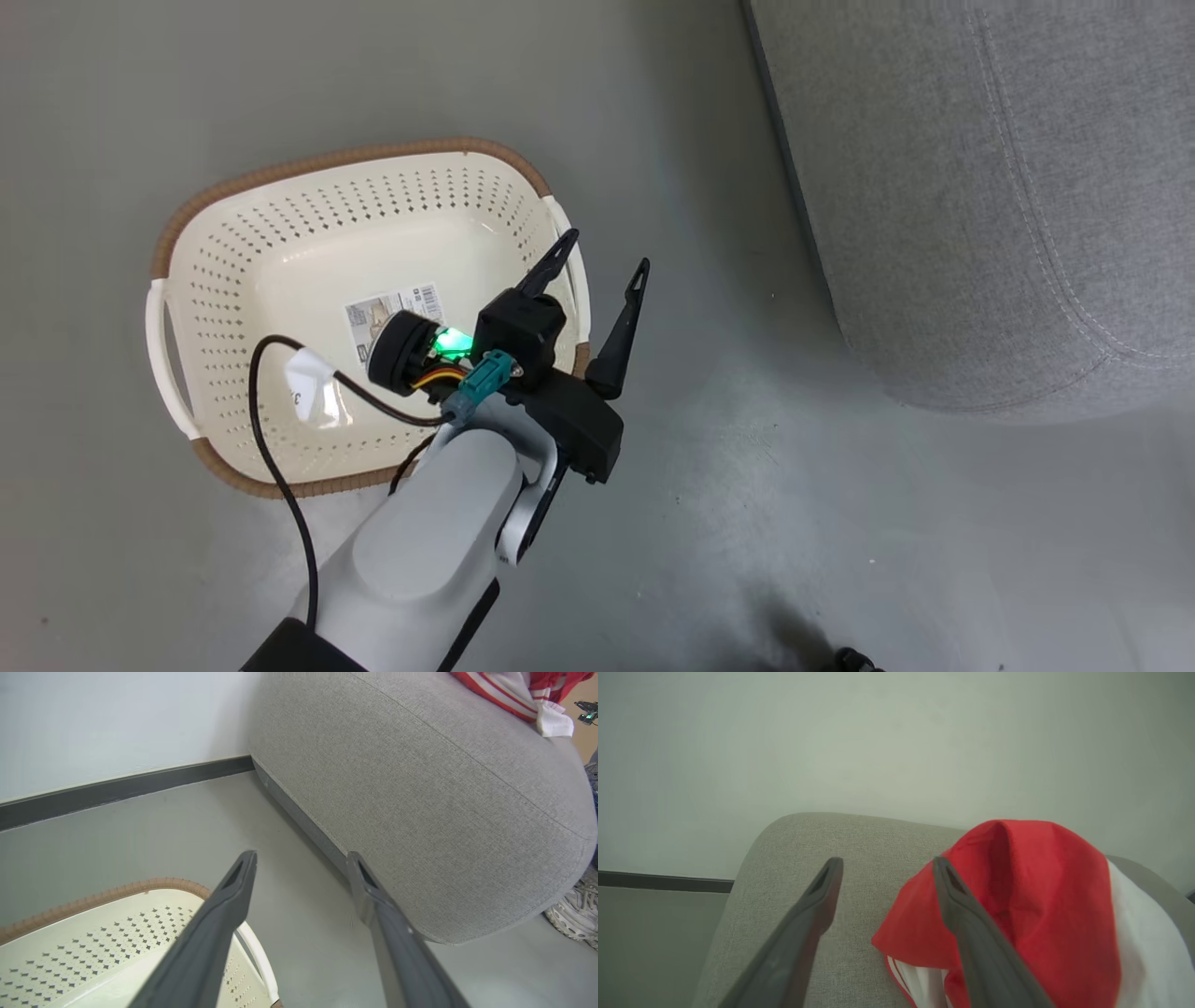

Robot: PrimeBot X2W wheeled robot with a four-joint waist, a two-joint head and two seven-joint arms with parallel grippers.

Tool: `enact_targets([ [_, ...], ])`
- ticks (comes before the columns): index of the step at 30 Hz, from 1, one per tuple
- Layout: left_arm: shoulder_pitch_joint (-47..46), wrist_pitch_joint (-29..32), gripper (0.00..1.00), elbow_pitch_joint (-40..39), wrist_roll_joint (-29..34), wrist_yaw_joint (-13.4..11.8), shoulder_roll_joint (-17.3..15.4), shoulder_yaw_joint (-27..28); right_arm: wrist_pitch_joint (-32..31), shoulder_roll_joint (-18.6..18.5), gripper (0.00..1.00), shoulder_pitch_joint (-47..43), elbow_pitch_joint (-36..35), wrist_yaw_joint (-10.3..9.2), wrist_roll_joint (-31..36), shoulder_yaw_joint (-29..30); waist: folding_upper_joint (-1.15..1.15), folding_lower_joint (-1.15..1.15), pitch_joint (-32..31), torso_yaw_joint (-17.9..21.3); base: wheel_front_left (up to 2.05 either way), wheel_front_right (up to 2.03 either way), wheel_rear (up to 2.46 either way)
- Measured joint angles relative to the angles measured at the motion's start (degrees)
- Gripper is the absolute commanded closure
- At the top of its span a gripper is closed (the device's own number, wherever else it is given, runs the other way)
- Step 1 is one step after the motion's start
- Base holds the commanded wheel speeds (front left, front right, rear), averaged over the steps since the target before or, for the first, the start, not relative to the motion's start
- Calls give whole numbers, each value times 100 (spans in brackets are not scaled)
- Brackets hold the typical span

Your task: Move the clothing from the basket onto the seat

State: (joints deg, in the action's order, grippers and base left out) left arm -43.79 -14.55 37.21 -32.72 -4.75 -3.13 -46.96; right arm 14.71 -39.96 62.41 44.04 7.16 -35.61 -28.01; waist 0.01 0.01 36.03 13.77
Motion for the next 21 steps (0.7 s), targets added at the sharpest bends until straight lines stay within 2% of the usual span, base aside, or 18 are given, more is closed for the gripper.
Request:
enact_targets([
  [4,149,0,0,-12,-52,-37,5,193,0,4,0,-220,-358,0,-41,-119,-1,0,-250,-87,0,0,0],
  [10,361,0,0,-19,-178,-82,21,490,0,210,0,-988,-904,-1,-396,-407,-1,0,-610,-300,0,0,0],
  [21,893,0,0,-25,-136,-167,58,1192,0,419,0,-2041,-1508,-1,-744,-486,-1,0,-1285,-839,0,0,0],
])
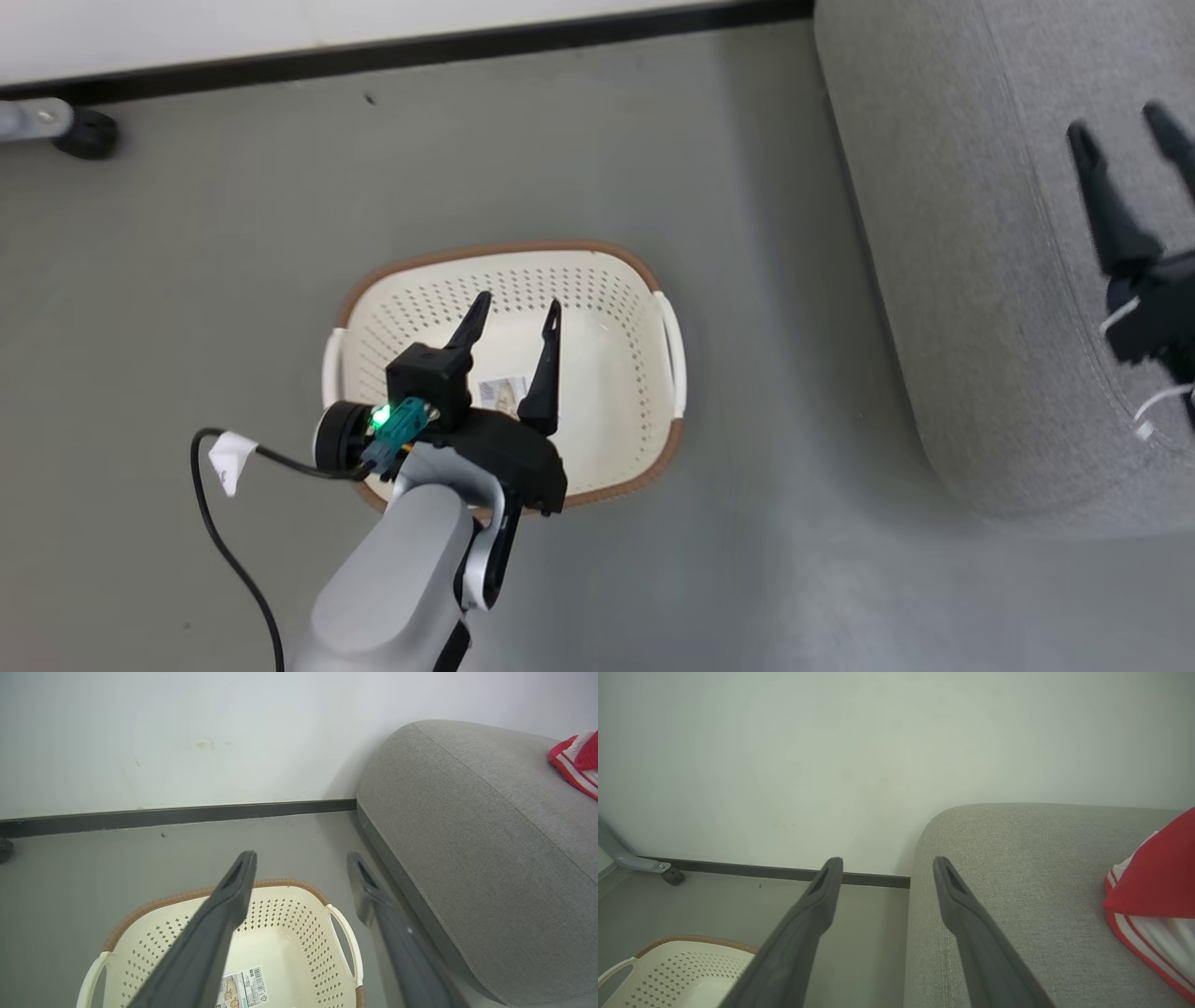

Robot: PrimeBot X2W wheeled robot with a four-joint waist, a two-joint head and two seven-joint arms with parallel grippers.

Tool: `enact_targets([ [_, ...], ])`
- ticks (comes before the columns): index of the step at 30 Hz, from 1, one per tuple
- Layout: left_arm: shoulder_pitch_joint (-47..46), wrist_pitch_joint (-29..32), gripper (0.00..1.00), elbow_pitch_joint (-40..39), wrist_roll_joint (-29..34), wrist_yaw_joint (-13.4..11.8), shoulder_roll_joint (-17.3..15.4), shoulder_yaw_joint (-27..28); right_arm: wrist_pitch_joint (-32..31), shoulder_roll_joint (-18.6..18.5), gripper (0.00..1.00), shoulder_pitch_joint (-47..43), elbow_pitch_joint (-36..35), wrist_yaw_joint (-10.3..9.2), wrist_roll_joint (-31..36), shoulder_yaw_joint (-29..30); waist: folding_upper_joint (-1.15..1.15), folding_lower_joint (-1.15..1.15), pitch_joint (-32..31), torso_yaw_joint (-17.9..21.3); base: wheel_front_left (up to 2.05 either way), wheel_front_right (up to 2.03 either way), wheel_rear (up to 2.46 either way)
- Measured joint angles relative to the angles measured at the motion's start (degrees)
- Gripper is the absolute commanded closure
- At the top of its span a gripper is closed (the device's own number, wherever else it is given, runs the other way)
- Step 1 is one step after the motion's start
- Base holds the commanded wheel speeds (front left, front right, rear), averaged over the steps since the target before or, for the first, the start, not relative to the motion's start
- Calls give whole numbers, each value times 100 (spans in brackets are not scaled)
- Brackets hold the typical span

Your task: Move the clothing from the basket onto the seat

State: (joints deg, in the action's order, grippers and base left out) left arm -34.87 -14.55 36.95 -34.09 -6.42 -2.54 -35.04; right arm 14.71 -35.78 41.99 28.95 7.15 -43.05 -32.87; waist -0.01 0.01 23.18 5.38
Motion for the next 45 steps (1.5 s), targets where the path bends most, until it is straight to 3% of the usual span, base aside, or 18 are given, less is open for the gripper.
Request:
enact_targets([
  [15,1014,0,0,-267,408,-59,-323,1011,-1,677,0,-1310,-108,-10,-125,387,0,0,-999,-705,0,0,0],
  [22,1580,0,0,-492,649,-67,-454,1499,-1,936,0,-1713,-162,-119,-47,547,0,0,-1432,-908,0,0,0],
  [32,2401,0,0,-778,1137,-68,-364,2331,-1,1230,0,-2202,-166,-265,76,671,0,0,-1926,-980,0,0,0],
  [45,2988,1,0,-1327,1593,-68,-226,2580,-1,1337,0,-2621,-238,-521,499,792,1,0,-2208,-898,0,0,0],
])
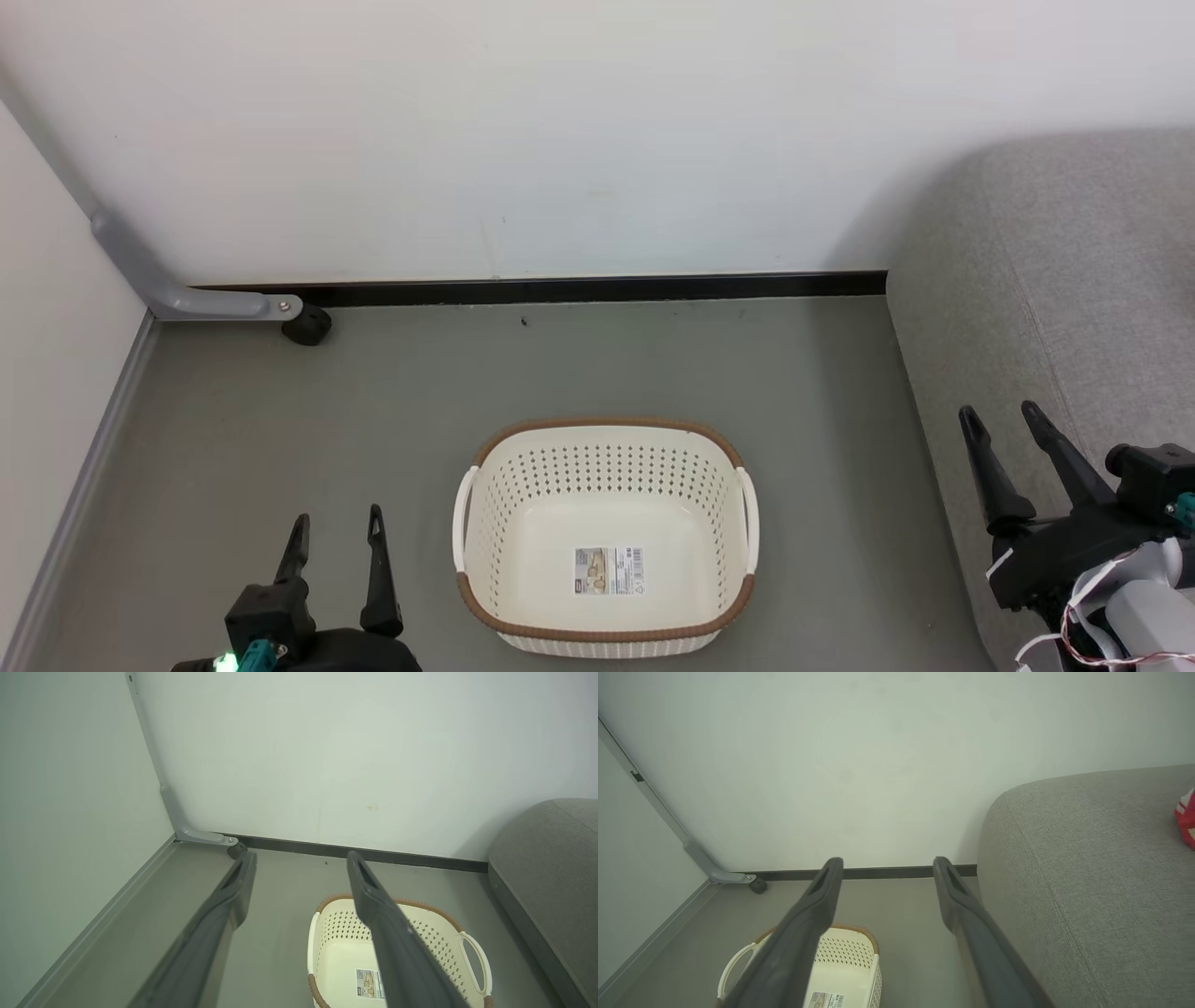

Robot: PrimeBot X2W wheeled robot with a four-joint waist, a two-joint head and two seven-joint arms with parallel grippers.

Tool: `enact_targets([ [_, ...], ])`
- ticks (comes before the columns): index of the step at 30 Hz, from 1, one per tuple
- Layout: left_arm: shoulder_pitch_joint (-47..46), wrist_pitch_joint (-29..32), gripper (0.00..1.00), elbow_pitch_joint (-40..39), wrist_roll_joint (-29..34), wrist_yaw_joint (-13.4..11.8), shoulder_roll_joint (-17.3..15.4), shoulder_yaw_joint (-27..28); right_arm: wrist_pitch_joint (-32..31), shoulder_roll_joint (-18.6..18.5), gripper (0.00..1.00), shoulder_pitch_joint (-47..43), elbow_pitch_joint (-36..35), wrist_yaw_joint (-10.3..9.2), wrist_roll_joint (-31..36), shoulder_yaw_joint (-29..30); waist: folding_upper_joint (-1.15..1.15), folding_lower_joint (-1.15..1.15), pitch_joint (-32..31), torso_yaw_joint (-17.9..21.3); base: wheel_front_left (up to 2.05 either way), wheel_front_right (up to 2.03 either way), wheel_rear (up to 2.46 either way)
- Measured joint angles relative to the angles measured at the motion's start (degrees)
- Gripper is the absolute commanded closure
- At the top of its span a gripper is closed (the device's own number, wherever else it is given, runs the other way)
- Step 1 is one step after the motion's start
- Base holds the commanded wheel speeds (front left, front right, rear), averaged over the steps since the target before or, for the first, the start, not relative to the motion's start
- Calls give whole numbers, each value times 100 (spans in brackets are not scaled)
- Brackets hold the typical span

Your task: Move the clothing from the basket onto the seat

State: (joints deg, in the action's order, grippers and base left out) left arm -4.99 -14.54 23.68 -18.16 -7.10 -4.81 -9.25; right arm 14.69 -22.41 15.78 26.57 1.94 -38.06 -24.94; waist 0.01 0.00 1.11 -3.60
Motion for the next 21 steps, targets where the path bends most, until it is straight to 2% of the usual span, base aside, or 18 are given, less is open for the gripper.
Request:
enact_targets([
  [15,80,0,0,-316,177,1,96,60,0,57,0,-22,-57,-27,283,93,0,-1,57,52,0,0,0],
  [16,81,0,100,-339,176,5,100,59,0,58,100,-22,-60,-26,296,109,0,0,64,53,0,0,0],
  [21,216,14,100,-77,166,5,143,45,-5,275,100,-280,179,-26,278,-3,0,0,67,54,0,0,0],
])
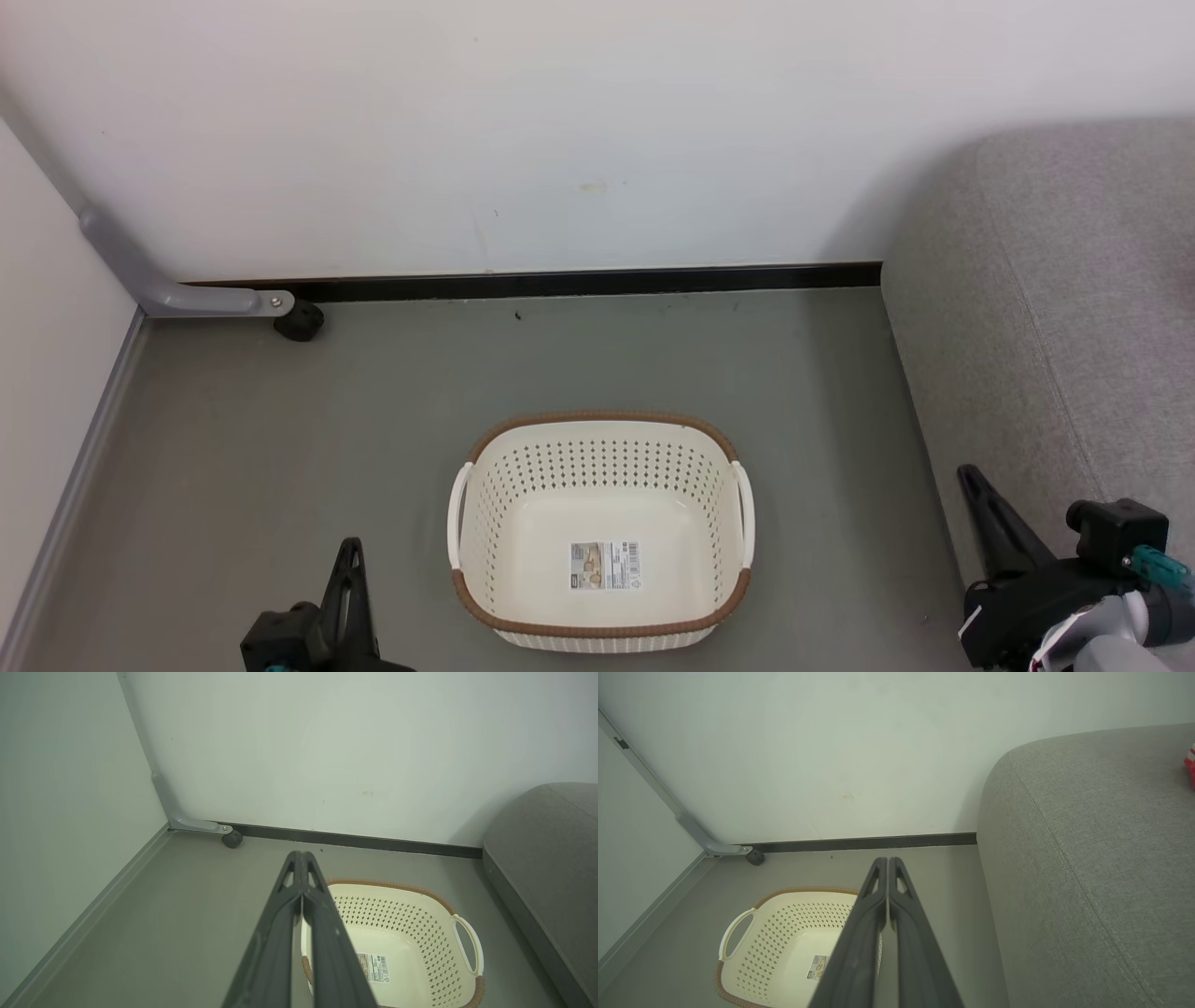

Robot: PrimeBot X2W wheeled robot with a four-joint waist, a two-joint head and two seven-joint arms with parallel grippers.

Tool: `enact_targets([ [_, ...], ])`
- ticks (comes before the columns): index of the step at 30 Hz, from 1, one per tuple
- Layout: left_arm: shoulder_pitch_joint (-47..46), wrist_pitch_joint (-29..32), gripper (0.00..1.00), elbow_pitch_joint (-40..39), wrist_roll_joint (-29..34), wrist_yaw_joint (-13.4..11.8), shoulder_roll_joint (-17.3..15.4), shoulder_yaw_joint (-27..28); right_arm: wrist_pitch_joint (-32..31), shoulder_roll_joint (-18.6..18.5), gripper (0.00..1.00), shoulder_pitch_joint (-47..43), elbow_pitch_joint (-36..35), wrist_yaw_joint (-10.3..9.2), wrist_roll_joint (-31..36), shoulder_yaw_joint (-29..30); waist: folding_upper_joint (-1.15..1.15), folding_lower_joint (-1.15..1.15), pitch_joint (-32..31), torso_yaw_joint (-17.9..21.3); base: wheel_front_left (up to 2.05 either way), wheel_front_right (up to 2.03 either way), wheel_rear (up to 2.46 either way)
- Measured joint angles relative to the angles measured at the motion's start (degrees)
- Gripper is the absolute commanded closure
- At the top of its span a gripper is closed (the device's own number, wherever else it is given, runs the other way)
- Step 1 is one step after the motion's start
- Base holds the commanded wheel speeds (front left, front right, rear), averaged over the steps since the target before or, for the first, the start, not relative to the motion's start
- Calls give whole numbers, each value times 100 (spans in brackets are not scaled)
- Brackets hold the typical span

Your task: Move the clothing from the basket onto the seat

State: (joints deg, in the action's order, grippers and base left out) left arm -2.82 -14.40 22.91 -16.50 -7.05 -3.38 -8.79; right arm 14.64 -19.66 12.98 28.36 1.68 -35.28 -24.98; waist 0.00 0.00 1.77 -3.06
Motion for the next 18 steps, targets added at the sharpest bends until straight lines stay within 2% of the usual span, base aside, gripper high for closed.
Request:
enact_targets([
  [7,66,112,100,67,-250,57,9,93,-103,133,100,-129,21,13,-260,158,0,0,-12,21,0,0,0],
  [18,63,372,100,68,-1176,212,23,244,-357,310,100,-131,-68,62,-881,533,0,0,-35,56,0,0,0],
])
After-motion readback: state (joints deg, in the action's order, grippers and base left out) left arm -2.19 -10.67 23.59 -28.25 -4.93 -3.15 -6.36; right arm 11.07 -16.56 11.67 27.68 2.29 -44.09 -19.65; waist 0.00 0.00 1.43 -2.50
